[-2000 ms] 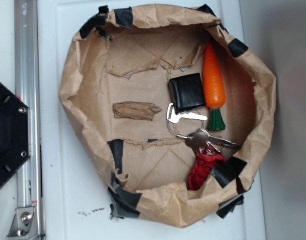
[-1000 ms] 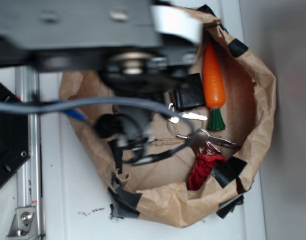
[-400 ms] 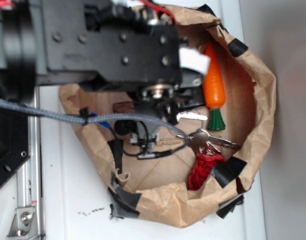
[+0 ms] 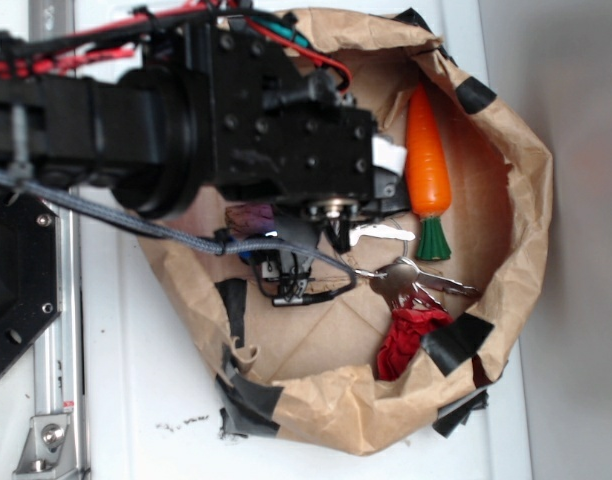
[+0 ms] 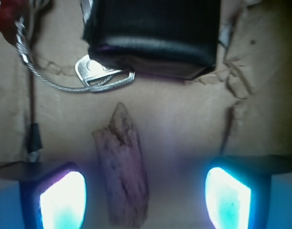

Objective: Grab the wood chip.

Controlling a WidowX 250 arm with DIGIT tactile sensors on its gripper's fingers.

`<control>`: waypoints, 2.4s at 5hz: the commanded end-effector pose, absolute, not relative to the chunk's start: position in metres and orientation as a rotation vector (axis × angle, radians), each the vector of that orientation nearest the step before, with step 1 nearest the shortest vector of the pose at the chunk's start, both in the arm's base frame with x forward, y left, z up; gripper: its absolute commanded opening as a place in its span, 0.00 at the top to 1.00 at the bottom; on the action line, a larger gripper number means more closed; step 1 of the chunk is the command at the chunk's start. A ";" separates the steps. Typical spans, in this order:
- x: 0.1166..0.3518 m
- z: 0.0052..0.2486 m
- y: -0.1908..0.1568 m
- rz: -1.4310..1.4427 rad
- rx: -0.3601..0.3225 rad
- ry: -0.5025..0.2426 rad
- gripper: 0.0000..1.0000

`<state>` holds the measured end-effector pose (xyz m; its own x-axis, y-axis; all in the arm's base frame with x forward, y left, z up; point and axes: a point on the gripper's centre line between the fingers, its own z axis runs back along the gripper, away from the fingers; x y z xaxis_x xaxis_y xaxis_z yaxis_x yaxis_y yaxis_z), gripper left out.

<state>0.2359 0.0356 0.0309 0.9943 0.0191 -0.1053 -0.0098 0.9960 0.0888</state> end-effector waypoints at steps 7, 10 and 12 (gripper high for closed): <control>0.216 0.004 0.029 -0.033 0.029 0.030 1.00; 0.216 0.032 0.039 0.021 0.043 0.015 1.00; 0.222 0.132 0.042 0.085 0.017 -0.048 1.00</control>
